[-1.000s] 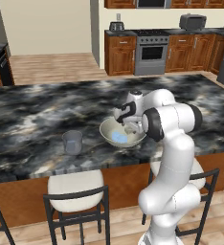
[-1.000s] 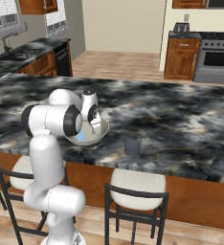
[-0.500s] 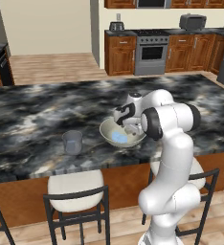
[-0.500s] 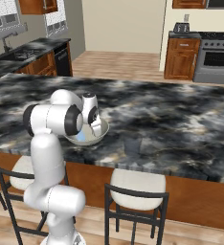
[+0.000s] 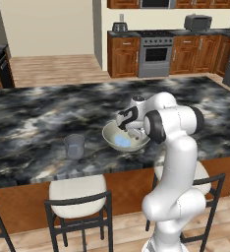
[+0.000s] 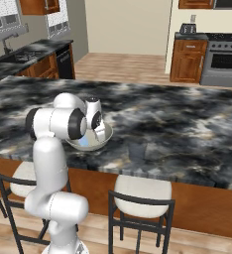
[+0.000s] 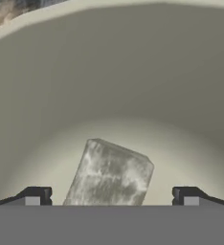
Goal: There are four ice cubes in the ice bowl. Place two ice cubes in each glass of water.
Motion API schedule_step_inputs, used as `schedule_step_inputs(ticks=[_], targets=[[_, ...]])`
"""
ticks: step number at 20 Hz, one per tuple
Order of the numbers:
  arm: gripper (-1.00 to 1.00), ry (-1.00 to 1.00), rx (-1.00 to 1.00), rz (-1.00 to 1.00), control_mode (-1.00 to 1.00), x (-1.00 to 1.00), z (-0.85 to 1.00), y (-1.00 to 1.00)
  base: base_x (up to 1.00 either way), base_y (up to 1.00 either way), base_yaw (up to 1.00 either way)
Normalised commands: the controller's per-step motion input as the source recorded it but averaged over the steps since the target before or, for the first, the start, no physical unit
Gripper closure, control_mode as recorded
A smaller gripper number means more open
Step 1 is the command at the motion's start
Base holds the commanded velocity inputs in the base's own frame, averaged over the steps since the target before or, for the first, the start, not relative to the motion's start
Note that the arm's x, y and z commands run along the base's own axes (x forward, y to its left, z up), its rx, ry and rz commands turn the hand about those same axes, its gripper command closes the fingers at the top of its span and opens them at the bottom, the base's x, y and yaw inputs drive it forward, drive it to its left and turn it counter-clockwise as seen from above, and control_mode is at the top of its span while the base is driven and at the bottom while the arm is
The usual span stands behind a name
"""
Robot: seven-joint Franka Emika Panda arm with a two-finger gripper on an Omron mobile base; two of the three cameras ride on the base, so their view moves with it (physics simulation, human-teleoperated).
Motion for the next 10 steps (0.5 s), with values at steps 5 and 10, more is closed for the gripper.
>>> schedule_step_inputs(ticks=[5, 10], targets=[[-1.0, 0.0, 0.0, 0.0, -1.0, 0.11, -0.04, -0.01, 0.0, 0.0, 0.0], [-1.0, -0.04, 0.0, 0.0, -1.0, 0.1, -0.03, -0.07, 0.0, 0.0, 0.0]])
